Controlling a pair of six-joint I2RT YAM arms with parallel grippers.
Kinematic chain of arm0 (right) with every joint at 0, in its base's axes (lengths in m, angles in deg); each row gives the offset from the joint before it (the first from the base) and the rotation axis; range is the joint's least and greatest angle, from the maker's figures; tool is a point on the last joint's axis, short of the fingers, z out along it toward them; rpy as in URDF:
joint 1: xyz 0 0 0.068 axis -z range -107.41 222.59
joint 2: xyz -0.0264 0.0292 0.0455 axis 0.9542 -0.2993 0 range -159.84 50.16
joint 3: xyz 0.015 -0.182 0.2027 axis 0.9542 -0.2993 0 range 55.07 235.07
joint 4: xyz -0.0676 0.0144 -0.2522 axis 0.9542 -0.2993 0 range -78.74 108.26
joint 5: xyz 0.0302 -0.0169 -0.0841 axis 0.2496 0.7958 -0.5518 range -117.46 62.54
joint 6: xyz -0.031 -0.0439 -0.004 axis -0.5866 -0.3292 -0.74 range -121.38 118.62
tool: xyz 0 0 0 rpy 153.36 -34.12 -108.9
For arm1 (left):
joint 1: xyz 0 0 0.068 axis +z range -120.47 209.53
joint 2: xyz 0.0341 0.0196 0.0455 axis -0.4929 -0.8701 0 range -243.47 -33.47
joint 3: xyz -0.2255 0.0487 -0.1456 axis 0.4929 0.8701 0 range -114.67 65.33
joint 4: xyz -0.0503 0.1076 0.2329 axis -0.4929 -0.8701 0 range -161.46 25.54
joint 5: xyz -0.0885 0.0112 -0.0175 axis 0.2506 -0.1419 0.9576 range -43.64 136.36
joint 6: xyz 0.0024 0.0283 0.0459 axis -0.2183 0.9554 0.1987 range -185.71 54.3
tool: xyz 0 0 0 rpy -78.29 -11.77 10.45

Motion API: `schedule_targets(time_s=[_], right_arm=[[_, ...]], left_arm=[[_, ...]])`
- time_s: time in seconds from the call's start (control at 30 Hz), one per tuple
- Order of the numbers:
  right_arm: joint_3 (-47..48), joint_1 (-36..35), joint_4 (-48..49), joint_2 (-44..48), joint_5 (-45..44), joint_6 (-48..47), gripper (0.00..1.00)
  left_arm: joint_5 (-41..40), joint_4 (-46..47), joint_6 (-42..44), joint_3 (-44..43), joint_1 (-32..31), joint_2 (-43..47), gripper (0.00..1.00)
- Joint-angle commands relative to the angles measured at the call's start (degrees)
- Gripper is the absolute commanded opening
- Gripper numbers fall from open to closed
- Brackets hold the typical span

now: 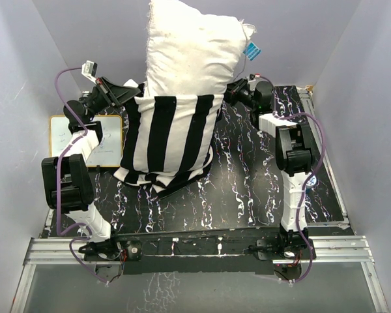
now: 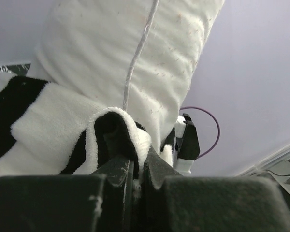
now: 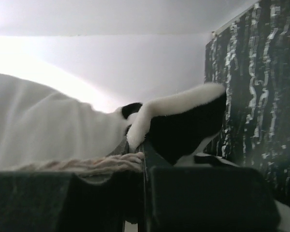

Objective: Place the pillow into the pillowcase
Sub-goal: Stuff the pillow into the pillowcase.

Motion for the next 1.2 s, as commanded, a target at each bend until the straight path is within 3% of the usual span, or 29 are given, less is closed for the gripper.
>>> schedule_targets(time_s=[0.0, 0.13, 0.23, 0.33, 0.43, 0.53, 0.6, 0.67, 0.77, 0.87, 0.97, 1.07, 1.13, 1.17], right_arm=[[5.8, 3.1, 6.7, 12.6, 3.7, 0.1, 0.08], [14.8, 6.6, 4.4, 16.9, 4.6, 1.7, 0.08], [19.5, 8.6, 2.3, 19.7, 5.5, 2.2, 0.08], [17.9, 7.4, 4.4, 24.1, 7.9, 3.3, 0.08], [15.2, 1.7, 6.6, 28.9, 10.9, 4.5, 0.08], [14.9, -8.5, 0.2, 34.3, 12.5, -1.4, 0.08], [16.6, -11.4, -4.4, 35.0, 12.1, -3.7, 0.08], [19.9, -5.2, -5.0, 33.1, 9.6, -1.9, 0.08], [22.1, 10.5, -1.7, 27.5, 4.9, 3.4, 0.08], [18.7, 13.8, -2.3, 27.2, 6.5, 1.5, 0.08], [17.0, 4.1, -4.2, 31.5, 10.1, -5.6, 0.08], [20.2, -12.1, -8.7, 35.7, 12.9, -13.4, 0.08], [21.9, -16.0, -7.2, 36.8, 13.7, -12.8, 0.08], [23.2, -14.1, -5.9, 36.6, 13.8, -10.8, 0.08]], left_arm=[[-7.9, 1.3, 4.8, -5.9, 1.4, 7.3, 0.00], [-20.5, -26.0, 12.9, -16.6, 2.2, 10.4, 0.00], [-30.9, -34.3, 9.7, -22.2, 2.0, 9.8, 0.00], [-40.0, -44.2, 10.7, -28.2, 0.6, 9.5, 0.00], [-45.9, -55.4, 13.0, -37.2, -1.2, 7.2, 0.00], [-47.1, -65.4, 15.8, -49.4, -3.4, 2.0, 0.00], [-46.9, -70.2, 17.5, -55.9, -5.6, -0.9, 0.00], [-46.3, -73.1, 18.7, -57.3, -8.0, -0.9, 0.00], [-48.5, -74.1, 20.2, -52.3, -13.8, 2.9, 0.00], [-53.5, -78.1, 22.4, -55.3, -19.2, 3.1, 0.00], [-59.2, -86.1, 23.4, -69.6, -19.6, -5.8, 0.00], [-62.4, -92.2, 22.9, -88.2, -18.4, -18.7, 0.00], [-61.5, -90.9, 19.6, -87.6, -17.1, -20.8, 0.00], [-60.7, -89.6, 19.2, -84.2, -17.1, -20.0, 0.00]])
